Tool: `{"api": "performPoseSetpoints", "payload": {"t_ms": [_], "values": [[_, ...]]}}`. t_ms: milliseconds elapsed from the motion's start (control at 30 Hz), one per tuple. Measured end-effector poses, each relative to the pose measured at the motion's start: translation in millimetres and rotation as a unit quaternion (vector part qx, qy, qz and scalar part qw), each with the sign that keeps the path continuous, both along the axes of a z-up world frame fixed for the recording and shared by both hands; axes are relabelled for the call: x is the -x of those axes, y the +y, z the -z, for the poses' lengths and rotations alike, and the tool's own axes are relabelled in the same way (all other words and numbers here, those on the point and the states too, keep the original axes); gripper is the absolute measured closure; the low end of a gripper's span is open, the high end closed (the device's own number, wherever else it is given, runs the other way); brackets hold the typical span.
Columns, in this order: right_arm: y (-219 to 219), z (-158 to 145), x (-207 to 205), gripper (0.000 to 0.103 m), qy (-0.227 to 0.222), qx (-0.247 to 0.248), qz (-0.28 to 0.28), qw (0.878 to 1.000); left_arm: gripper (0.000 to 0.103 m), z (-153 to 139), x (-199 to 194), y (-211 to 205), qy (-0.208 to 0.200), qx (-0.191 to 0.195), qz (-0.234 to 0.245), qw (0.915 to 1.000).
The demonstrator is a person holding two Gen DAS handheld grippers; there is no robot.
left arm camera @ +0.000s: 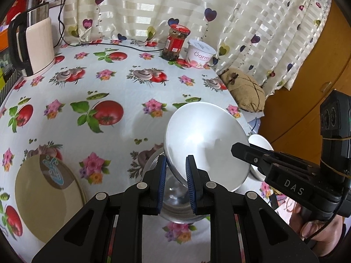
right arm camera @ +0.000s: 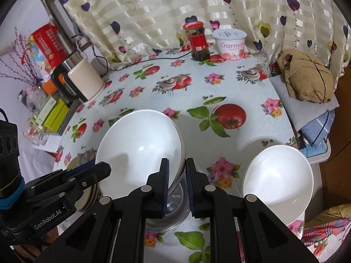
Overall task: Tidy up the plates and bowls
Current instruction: 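Lower the held white bowl into the steel bowl with the right gripper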
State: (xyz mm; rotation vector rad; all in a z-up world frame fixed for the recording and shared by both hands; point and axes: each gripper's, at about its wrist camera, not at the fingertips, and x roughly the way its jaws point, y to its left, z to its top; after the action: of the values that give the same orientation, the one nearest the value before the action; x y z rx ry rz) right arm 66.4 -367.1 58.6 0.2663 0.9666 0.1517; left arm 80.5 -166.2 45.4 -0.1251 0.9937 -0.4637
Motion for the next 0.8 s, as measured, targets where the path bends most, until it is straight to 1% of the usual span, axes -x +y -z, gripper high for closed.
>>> {"api": "performPoseSetpoints", "payload": {"t_ms": [267,800], "values": [[8,13,4,0.088,0.017,-0.004,-0.009,1.0,0.084,11,3,3,0.014,-0.008,-0.001,0.9999],[11,45,3,0.088,0.054,-0.006,-0.017,0.998,0.084,34,4,3,0.045,-0.023,0.001,0.9987]]}}
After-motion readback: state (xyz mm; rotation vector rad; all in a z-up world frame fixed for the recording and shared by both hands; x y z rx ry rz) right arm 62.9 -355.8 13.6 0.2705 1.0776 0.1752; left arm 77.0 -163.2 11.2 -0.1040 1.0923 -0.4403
